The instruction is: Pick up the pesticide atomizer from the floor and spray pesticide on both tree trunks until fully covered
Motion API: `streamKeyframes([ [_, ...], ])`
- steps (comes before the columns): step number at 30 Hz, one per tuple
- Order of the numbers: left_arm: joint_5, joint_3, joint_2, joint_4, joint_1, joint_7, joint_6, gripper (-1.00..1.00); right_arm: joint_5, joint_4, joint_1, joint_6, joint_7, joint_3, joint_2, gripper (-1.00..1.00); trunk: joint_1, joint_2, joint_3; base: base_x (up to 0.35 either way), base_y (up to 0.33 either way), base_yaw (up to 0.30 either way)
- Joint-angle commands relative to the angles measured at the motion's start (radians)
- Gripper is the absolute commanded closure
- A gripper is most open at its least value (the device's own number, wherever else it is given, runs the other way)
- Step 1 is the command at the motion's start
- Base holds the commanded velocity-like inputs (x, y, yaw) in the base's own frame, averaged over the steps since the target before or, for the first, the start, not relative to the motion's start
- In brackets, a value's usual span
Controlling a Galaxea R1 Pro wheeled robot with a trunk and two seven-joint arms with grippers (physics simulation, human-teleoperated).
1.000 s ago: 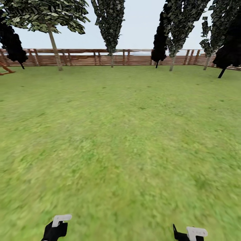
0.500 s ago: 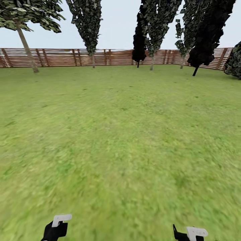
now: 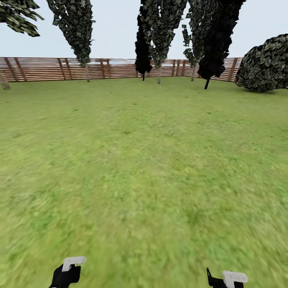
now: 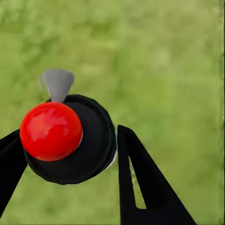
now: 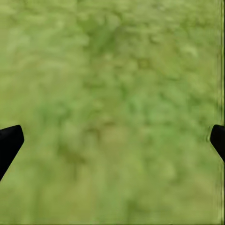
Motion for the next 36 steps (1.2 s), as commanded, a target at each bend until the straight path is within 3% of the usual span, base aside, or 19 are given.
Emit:
streamKeyframes([
  [1,-0.011,0.006,0.000,0.000,-0.001,0.001,-0.004,1.00,0.002,0.002,-0.001,-0.003,-0.003,0.001,0.000,-1.00,0.000,0.000,-0.001,0.231,-0.201,-0.297],
  [36,-0.009,0.006,0.004,-0.001,-0.001,0.002,-0.004,1.00,0.002,0.002,-0.001,-0.003,-0.003,0.000,0.000,-1.00,0.000,0.000,-0.001,0.231,-0.201,-0.297],
])
